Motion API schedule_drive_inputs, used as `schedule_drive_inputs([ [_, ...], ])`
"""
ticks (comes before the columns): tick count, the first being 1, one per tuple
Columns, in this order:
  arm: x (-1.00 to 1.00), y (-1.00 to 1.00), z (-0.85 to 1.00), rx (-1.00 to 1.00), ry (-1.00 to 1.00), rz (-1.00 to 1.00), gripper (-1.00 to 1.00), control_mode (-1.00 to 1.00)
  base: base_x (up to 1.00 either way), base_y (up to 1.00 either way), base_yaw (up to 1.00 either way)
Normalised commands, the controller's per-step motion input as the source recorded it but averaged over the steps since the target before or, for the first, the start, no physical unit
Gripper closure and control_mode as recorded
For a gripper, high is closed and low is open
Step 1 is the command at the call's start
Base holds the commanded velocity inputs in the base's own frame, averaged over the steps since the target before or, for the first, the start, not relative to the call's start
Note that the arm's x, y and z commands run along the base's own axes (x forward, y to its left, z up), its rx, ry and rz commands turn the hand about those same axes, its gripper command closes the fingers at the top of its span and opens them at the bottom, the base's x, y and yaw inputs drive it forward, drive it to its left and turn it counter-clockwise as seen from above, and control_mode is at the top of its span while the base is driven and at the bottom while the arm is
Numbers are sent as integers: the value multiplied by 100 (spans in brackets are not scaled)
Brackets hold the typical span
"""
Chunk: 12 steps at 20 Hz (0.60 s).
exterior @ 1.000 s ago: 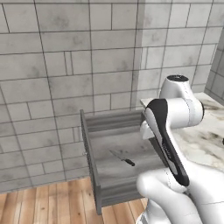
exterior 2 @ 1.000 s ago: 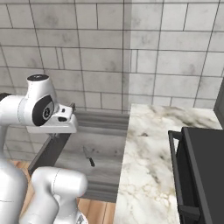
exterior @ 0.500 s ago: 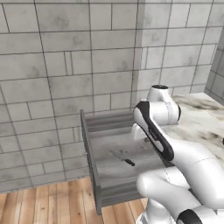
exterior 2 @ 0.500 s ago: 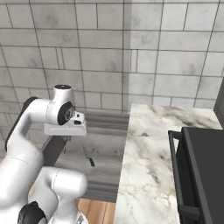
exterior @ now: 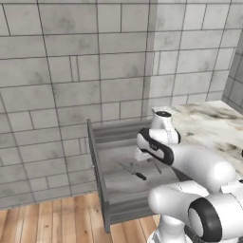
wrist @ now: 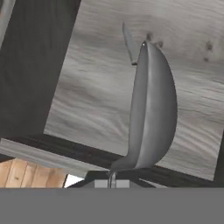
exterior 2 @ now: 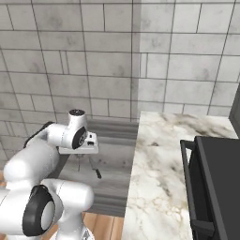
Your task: Pick up the metallic utensils from the counter and place them in the open drawer. Make sure not to pick up any wooden utensils.
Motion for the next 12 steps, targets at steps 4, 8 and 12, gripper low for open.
schedule_drive_inputs([
  [4,92,0,2,-2,6,0,100,-100,0,0,0],
  [8,27,-1,21,-2,2,0,100,-100,0,0,0],
  [12,-5,-9,1,0,0,0,100,-100,0,0,0],
])
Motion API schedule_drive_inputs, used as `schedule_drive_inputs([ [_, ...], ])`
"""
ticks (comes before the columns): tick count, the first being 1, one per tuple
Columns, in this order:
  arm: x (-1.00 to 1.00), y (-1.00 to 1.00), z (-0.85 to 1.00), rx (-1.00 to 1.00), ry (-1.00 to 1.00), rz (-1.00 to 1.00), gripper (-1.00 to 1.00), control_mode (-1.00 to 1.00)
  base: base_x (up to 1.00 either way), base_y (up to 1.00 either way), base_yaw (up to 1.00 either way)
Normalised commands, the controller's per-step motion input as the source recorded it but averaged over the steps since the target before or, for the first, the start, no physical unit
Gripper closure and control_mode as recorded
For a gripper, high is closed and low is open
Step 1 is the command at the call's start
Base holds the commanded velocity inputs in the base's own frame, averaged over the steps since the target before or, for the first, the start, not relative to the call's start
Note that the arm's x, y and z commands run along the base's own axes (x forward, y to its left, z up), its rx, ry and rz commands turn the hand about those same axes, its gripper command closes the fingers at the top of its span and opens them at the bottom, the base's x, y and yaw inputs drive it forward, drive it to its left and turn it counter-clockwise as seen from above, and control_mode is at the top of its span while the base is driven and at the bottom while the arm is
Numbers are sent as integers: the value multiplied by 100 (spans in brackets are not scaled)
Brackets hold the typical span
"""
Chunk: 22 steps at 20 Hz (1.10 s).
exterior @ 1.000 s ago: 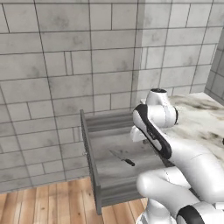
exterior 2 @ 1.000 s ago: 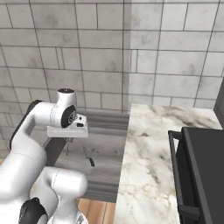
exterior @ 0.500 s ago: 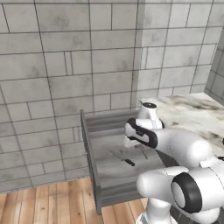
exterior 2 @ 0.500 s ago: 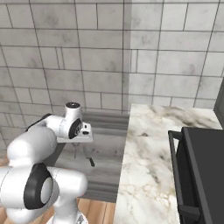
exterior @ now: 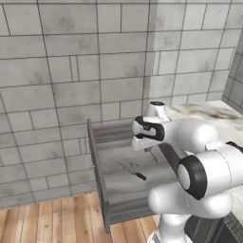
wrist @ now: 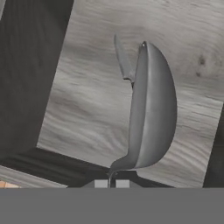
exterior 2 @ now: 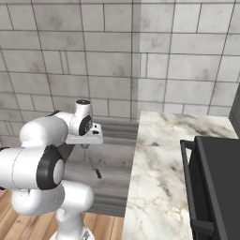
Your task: Pick up the metallic utensils from the counter and place them in the open drawer. Make sure not to pick up any wooden utensils.
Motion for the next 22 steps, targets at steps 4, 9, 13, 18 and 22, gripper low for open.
schedule_drive_inputs([
  [4,-2,0,-27,0,-1,0,100,-100,0,0,0],
  [9,-8,-1,-39,-7,-2,0,100,-100,0,0,0],
  [13,-5,0,-22,-10,0,0,100,-100,0,0,0],
  [18,-20,0,-11,-4,0,0,100,-100,0,0,0],
  [22,-41,-7,-37,3,0,-1,100,-100,0,0,0],
])
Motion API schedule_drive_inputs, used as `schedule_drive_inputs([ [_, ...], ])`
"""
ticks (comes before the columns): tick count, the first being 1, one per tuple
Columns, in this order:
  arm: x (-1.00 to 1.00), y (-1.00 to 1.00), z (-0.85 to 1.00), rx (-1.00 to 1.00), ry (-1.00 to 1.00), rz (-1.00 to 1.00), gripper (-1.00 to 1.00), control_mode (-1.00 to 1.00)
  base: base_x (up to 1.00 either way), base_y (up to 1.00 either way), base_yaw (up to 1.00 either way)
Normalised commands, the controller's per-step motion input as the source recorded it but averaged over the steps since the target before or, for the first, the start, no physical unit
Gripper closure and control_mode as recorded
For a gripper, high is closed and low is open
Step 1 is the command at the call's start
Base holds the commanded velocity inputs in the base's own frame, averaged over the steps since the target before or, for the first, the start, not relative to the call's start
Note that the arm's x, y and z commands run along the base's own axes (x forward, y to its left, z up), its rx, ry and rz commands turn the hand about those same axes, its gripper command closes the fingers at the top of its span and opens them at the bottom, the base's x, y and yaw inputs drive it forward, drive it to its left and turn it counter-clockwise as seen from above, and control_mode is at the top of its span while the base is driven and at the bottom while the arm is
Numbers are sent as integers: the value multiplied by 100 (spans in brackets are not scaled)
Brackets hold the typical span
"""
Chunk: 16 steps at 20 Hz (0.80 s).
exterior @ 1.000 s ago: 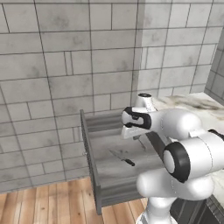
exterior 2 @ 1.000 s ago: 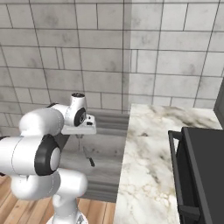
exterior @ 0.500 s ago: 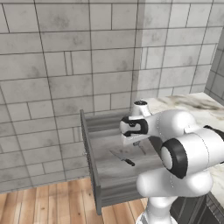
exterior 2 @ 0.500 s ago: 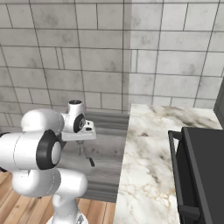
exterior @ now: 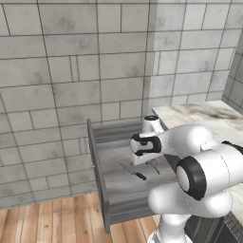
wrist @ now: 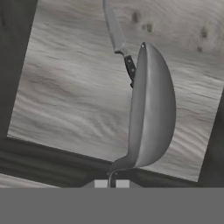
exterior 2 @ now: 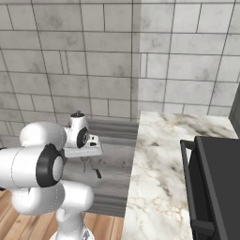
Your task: Pick up the metallic utensils from the counter and place them in the open drawer. Make sure not to pick up any wooden utensils.
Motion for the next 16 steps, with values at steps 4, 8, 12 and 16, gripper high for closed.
schedule_drive_inputs([
  [4,-17,-8,-23,3,0,-3,100,-100,0,0,0],
  [8,51,0,5,0,6,-2,100,-100,0,0,0],
  [12,84,0,17,0,13,-1,100,-100,0,0,0],
  [16,87,0,14,0,17,0,100,-100,0,0,0],
])
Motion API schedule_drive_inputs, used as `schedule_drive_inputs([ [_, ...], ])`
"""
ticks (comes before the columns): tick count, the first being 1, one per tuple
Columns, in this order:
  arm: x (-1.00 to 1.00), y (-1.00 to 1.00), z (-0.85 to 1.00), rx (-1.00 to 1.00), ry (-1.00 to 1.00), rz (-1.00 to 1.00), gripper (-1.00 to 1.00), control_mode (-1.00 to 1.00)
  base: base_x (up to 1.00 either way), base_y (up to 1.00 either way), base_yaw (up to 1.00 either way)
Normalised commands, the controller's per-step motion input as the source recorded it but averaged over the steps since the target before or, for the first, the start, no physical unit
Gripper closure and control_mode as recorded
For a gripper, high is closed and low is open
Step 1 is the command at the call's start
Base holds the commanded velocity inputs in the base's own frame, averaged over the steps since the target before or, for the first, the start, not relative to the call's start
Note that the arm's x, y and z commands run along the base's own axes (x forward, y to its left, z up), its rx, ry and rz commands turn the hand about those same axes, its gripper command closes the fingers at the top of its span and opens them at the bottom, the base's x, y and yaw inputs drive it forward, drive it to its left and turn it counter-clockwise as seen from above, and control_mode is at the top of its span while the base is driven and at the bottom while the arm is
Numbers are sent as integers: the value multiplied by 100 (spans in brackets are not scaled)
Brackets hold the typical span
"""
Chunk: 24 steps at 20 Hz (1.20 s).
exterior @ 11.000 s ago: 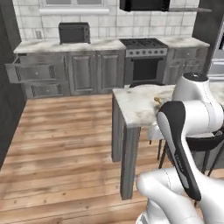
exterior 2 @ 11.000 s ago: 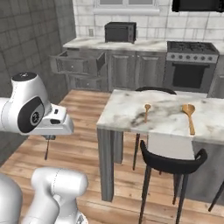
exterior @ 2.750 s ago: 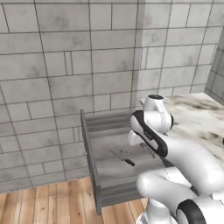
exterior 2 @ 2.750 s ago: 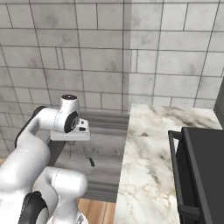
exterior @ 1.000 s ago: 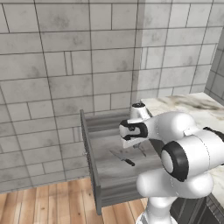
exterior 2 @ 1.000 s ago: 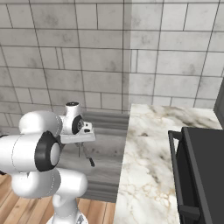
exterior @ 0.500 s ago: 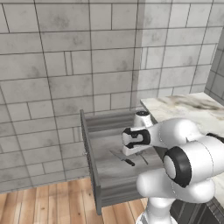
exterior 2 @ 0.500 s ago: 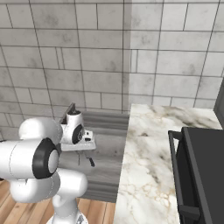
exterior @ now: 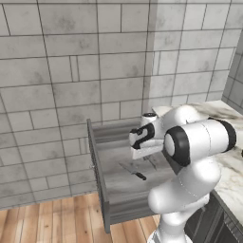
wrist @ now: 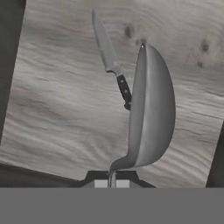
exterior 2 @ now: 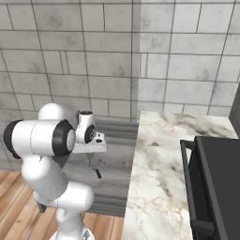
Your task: Pick up the metallic utensils from the counter and place them in the open drawer. Make sure not to pick up any wooden utensils.
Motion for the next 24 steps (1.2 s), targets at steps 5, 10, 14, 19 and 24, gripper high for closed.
schedule_drive_inputs([
  [5,3,-1,-9,0,15,0,100,-100,0,0,0],
  [10,-16,-1,-39,0,9,0,100,-100,0,0,0],
  [14,14,-3,-46,0,3,-1,100,-100,0,0,0],
  [19,20,-1,-53,0,0,-1,100,-100,0,0,0],
  [24,0,-7,-49,0,-4,-1,100,-100,0,0,0],
])
